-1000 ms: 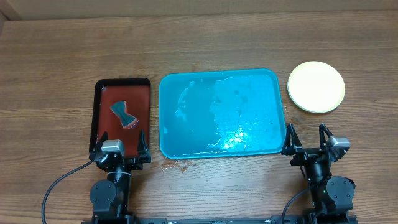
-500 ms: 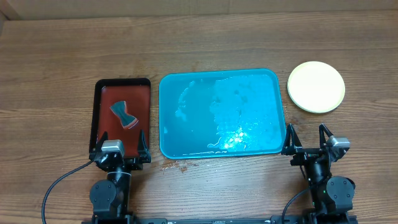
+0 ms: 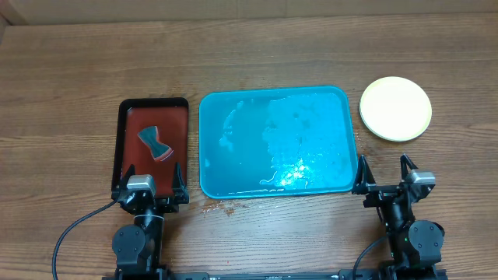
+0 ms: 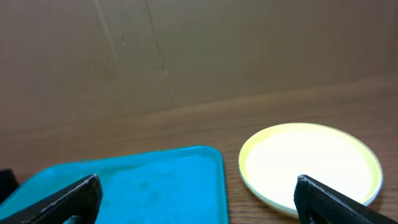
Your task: Clean dirty plates on tray and stack at the side
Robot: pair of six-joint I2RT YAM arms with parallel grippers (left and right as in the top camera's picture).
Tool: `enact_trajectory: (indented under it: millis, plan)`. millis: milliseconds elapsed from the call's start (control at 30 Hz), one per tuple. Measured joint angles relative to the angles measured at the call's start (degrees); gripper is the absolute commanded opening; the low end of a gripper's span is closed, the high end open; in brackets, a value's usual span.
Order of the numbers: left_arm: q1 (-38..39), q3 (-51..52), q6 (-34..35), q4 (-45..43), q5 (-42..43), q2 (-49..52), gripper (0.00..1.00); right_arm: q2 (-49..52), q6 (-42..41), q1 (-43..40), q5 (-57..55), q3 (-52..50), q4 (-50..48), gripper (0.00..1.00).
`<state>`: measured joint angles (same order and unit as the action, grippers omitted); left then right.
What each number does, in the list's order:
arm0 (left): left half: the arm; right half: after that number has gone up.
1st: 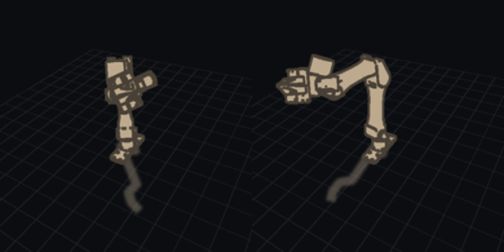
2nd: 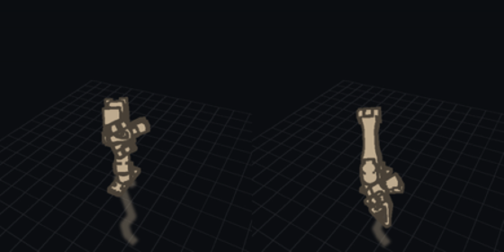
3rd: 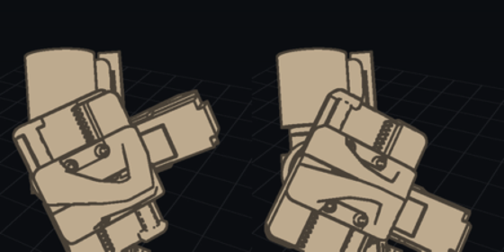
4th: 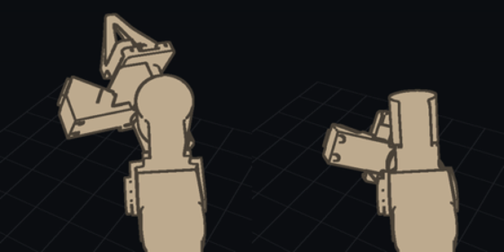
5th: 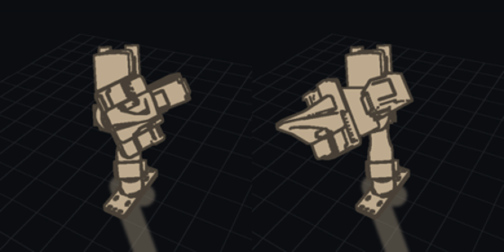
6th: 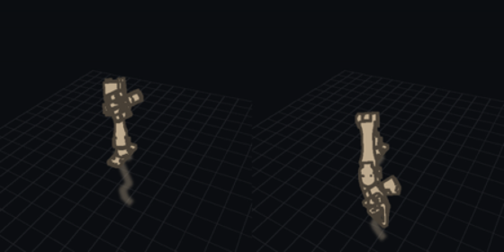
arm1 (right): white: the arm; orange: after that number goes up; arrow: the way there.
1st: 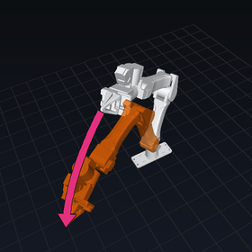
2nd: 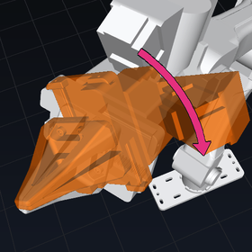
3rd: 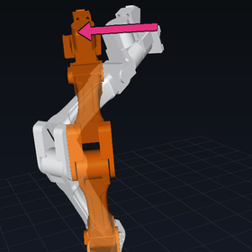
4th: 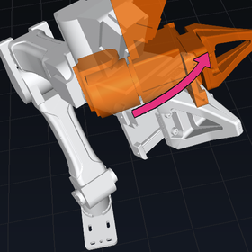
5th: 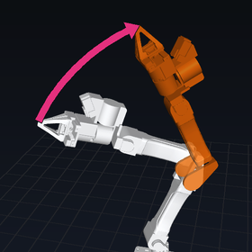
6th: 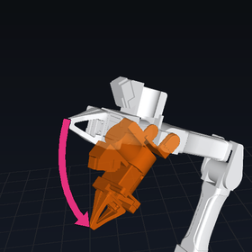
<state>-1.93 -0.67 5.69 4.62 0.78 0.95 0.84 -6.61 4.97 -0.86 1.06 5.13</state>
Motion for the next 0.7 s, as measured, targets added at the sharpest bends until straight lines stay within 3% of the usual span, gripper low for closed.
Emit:
enact_trajectory:
  millis: [233, 700]
  plan:
    - [0.0, 0.0, 0.0, 0.0, 0.0, 0.0, 1.00, 0.0, 5.2, 0.0, 0.0, 0.0, 0.0, 1.00]
    - [0.0, 0.0, 0.0, 0.0, 0.0, 0.0, 1.00, 0.0, 6.6, 0.0, 0.0, 0.0, 0.0, 1.00]
